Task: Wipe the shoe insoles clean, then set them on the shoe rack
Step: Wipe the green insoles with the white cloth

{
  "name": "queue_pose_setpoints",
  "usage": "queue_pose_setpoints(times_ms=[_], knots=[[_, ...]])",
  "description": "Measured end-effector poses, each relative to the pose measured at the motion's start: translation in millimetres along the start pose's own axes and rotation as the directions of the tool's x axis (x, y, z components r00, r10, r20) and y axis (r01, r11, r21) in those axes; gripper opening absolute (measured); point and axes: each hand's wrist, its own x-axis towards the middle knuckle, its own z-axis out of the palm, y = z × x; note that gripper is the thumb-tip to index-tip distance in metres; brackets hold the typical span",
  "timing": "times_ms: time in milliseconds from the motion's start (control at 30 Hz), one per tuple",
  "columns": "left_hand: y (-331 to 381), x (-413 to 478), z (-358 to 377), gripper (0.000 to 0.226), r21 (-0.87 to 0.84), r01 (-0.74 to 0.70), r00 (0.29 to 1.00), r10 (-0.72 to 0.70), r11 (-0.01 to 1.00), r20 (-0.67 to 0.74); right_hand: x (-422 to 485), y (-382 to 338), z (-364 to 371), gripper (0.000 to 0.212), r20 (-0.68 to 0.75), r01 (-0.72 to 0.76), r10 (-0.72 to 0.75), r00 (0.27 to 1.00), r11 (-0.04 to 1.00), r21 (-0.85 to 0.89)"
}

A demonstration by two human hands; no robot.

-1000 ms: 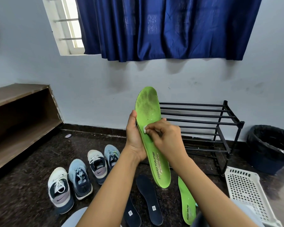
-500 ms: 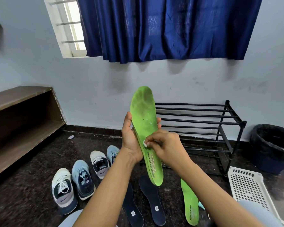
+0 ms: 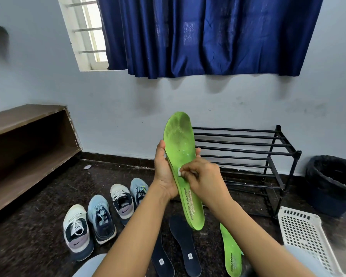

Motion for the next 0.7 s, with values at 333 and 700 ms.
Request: queue_pose_setpoints(times_ms=[333,700], knots=[[-6,3,3,0.087,-0.059,-0.076,0.996,0.079,0.995,0.043,2,-1,-9,0.011,-0.044,0.027,-0.03,0.999,0.997,-0.075],[-12,7,13,0.085,-0.037,-0.019,1.0,0.02,0.999,0.012,10,6,-11,0.011,-0.094,-0.068,0.066,0.993,0.997,-0.019]])
